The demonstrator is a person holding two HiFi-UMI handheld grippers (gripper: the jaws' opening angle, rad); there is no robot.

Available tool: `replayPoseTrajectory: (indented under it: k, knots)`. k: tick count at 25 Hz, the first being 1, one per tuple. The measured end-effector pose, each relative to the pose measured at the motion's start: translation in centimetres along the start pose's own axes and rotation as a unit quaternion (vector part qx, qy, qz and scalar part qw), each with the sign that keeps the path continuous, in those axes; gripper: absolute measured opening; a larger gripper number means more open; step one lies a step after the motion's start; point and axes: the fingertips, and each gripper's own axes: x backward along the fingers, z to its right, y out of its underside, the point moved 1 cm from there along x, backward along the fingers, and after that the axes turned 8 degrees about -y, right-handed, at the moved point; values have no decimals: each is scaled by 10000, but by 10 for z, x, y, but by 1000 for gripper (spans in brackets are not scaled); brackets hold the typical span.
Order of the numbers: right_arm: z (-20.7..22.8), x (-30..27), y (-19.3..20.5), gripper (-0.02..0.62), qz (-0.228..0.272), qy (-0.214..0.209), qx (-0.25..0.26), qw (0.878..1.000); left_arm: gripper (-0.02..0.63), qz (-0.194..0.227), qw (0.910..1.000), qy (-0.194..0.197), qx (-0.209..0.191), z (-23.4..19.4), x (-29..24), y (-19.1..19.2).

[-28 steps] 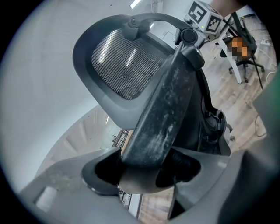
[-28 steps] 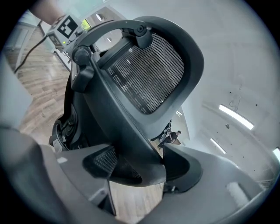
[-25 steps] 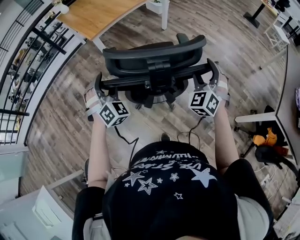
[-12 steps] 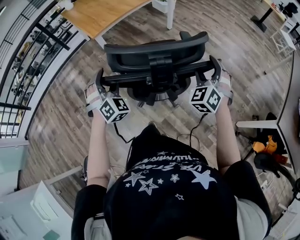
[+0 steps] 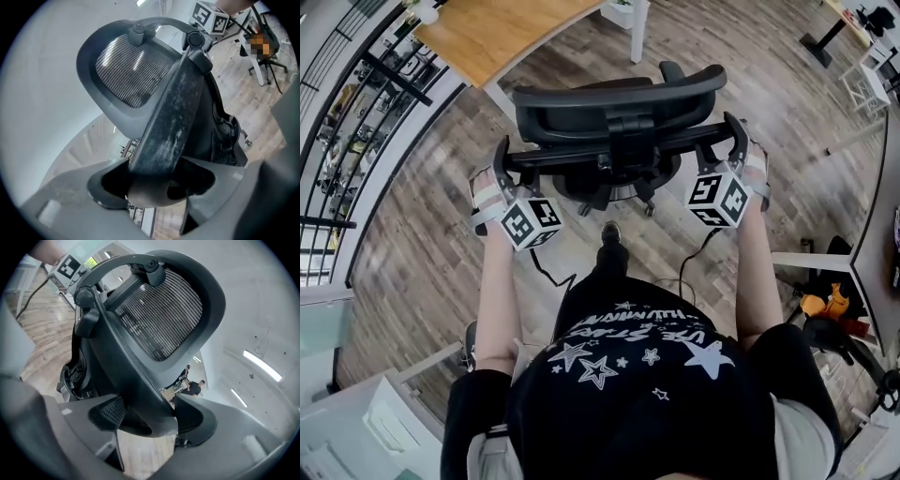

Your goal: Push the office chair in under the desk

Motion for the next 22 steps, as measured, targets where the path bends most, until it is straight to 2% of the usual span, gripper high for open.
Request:
replayPoseTrajectory:
  k: [7,12,22]
  knots:
    - [33,-59,1,316,-72,-177,56,9998,310,67,9997,-47,-226,1,-46,-19]
    - [54,-99,-2,317,-181,-207,90,9996,310,88,9993,72,-362,2,-80,-28]
    - [90,-178,-9,316,-369,-311,171,9987,310,330,9989,292,-176,-2,-149,-48]
